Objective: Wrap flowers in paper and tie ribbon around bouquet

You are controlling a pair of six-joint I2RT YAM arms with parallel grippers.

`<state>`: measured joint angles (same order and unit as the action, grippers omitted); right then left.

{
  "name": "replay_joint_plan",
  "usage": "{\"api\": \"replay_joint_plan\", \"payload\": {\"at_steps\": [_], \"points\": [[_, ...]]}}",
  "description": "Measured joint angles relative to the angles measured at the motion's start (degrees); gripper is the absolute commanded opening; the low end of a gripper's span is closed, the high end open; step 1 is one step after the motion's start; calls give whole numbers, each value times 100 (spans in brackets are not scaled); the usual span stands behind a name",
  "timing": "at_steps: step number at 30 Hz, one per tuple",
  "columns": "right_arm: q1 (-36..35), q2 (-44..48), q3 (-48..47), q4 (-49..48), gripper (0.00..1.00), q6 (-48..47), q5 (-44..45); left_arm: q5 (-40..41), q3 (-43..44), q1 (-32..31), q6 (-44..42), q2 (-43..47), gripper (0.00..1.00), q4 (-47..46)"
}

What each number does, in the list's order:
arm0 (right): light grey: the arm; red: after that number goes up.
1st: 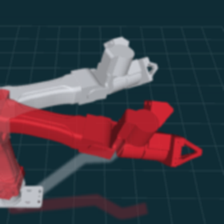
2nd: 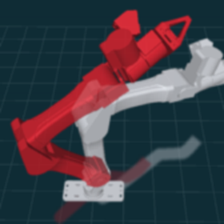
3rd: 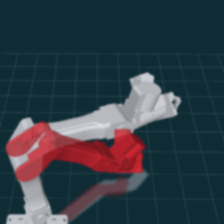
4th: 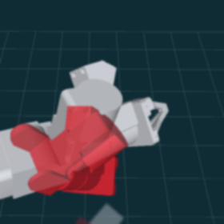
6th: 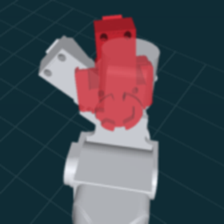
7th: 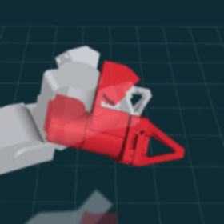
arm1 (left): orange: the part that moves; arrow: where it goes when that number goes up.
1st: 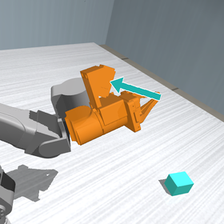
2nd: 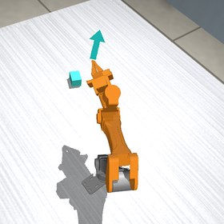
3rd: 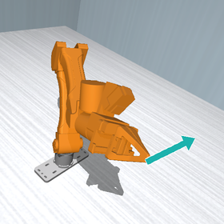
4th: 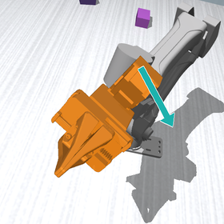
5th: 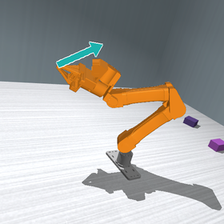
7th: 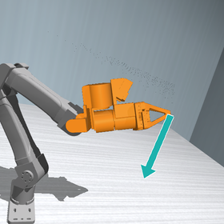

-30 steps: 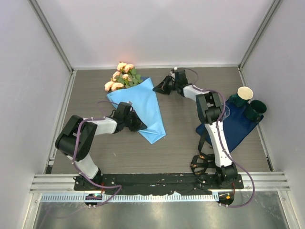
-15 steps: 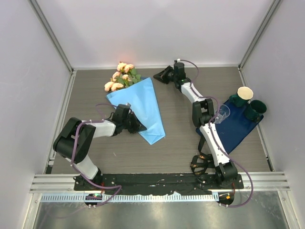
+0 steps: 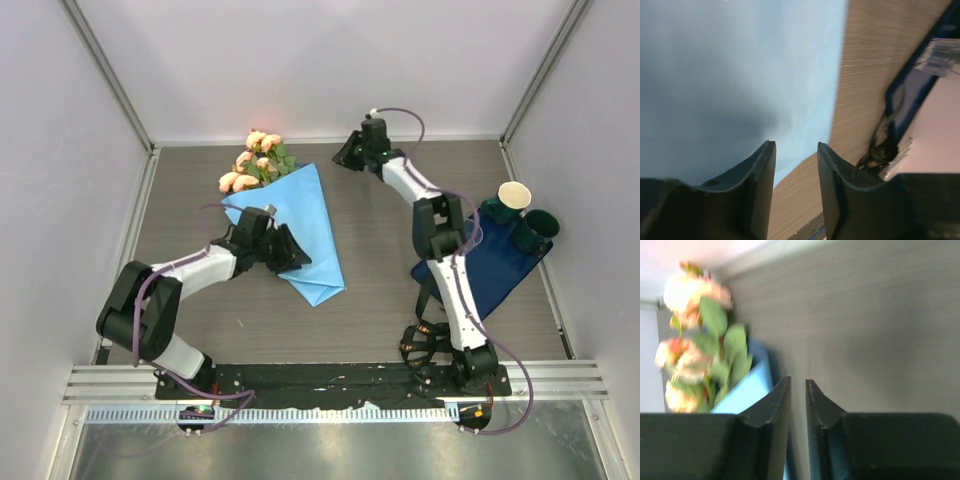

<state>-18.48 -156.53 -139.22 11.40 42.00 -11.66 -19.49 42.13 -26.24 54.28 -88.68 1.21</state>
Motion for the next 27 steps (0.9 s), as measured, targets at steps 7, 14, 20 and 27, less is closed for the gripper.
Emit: {"api": "replay_joint_plan", "payload": {"at_steps": [7, 14, 20, 27], "points": [[-59, 4513, 4680, 116, 55, -699, -238, -317, 922, 66, -111, 391, 65, 280], [-916, 6312, 6730, -435, 52, -1025, -564, -885, 942, 496, 76, 431, 60, 269], [-1252, 6089, 8006, -938, 20, -763, -999, -1331, 1058, 597, 275, 4, 29, 28], [-1217, 5593, 8559, -1912, 18, -409, -1434, -1445, 291, 568, 352, -278, 17, -269]]}}
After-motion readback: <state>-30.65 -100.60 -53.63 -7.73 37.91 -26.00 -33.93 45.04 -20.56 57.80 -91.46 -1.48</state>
